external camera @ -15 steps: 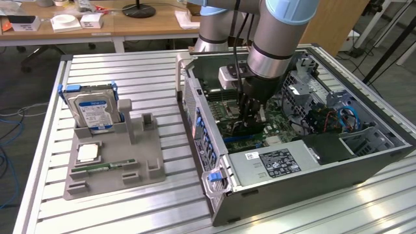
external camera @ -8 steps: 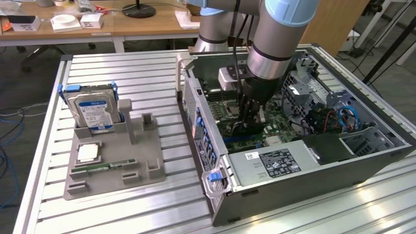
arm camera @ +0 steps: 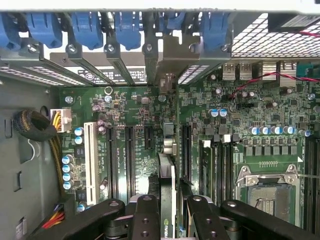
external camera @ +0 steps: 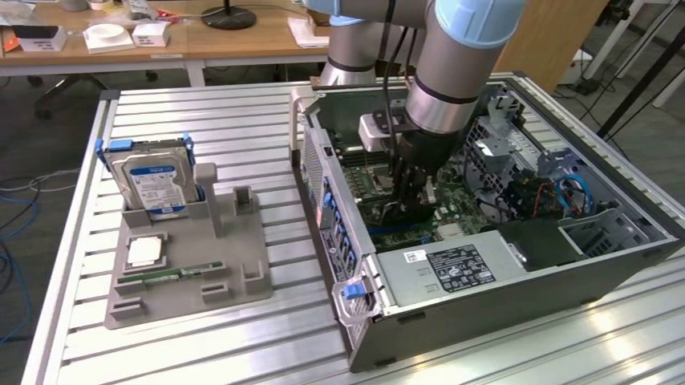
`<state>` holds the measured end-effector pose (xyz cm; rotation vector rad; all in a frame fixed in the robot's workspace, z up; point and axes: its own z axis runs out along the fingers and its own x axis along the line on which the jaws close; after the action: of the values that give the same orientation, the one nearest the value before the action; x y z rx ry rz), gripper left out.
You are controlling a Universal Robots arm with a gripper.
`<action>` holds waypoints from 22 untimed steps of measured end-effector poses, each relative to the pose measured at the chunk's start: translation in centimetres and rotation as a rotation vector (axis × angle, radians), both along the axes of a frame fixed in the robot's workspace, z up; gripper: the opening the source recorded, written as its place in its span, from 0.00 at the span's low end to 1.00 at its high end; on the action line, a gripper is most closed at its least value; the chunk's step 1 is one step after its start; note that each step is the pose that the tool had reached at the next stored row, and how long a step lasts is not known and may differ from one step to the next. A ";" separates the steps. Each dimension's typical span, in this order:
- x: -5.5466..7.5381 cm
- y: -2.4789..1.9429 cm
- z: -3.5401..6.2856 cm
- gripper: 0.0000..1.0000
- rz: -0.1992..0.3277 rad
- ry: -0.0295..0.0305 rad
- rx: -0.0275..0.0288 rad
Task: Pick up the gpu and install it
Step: 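Insert the gpu into the slot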
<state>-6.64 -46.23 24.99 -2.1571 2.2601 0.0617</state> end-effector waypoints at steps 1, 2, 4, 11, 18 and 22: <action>0.0 0.00 -0.03 0.26 0.000 0.0000 -0.0001; 0.0 0.00 -0.06 0.26 0.000 0.0000 0.0001; 0.0 0.00 -0.16 0.26 0.000 -0.0003 0.0008; 0.0 0.01 -0.30 0.26 0.000 -0.0002 0.0017; -0.1 0.00 -0.38 0.26 0.000 -0.0001 0.0016; -0.1 0.00 -0.52 0.26 0.000 -0.0001 0.0019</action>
<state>-6.74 -46.22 24.47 -2.1563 2.2589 0.0637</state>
